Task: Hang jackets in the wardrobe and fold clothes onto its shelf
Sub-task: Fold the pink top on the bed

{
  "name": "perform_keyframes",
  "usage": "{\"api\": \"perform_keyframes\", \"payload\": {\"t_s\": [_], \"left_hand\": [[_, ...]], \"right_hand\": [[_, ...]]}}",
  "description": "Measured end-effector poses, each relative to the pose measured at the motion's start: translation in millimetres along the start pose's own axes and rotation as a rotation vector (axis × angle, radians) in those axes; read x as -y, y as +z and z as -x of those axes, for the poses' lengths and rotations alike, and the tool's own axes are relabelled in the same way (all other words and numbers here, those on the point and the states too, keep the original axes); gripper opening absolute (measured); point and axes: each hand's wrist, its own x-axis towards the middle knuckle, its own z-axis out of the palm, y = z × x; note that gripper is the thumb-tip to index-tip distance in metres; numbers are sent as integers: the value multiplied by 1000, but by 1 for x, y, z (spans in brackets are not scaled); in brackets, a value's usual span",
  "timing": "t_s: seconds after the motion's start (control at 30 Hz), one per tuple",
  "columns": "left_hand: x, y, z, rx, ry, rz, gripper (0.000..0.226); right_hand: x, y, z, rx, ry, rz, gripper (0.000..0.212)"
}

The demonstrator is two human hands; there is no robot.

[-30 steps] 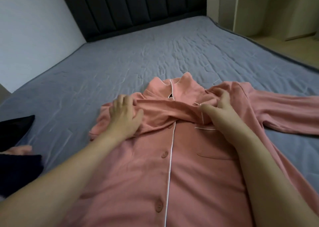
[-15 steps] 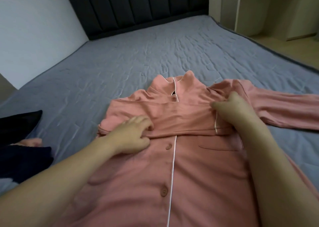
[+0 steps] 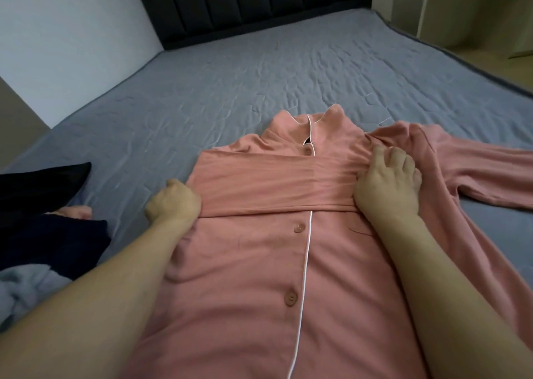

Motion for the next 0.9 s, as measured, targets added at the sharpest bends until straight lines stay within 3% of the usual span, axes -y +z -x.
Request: {"api": "perform_keyframes", "payload": {"t_s": [0.13, 0.2, 0.3, 0.37, 0.47, 0.53, 0.6, 0.67, 0.73, 0.9], "left_hand": [[6, -8, 4, 132, -34, 36, 57], [10, -10, 3, 172, -63, 293, 49], [18, -9, 11, 167, -100, 890, 20], [28, -8, 21, 160, -58, 1032, 29], [45, -4, 29, 188, 159, 1000, 34], [51, -2, 28, 170, 247, 942, 33], [52, -3, 25, 42, 245, 795, 24], [52, -4, 25, -100, 219, 628, 18], [50, -6, 25, -159, 181, 551, 15], [39, -10, 15, 16, 140, 376, 10]], "right_hand": [[4, -3, -1, 105, 28, 161, 56], [11, -11, -1, 115, 64, 234, 57], [23, -20, 5, 52, 25, 227, 59], [28, -23, 9, -40, -6, 173, 60], [39, -20, 14, -123, -150, 95, 56], [48, -11, 19, -35, -312, 29, 53], [53, 3, 26, 132, -388, -31, 55], [50, 15, 29, 279, -333, -74, 55], [46, 23, 27, 321, -276, -94, 57], [46, 30, 28, 292, -275, -58, 60]]}}
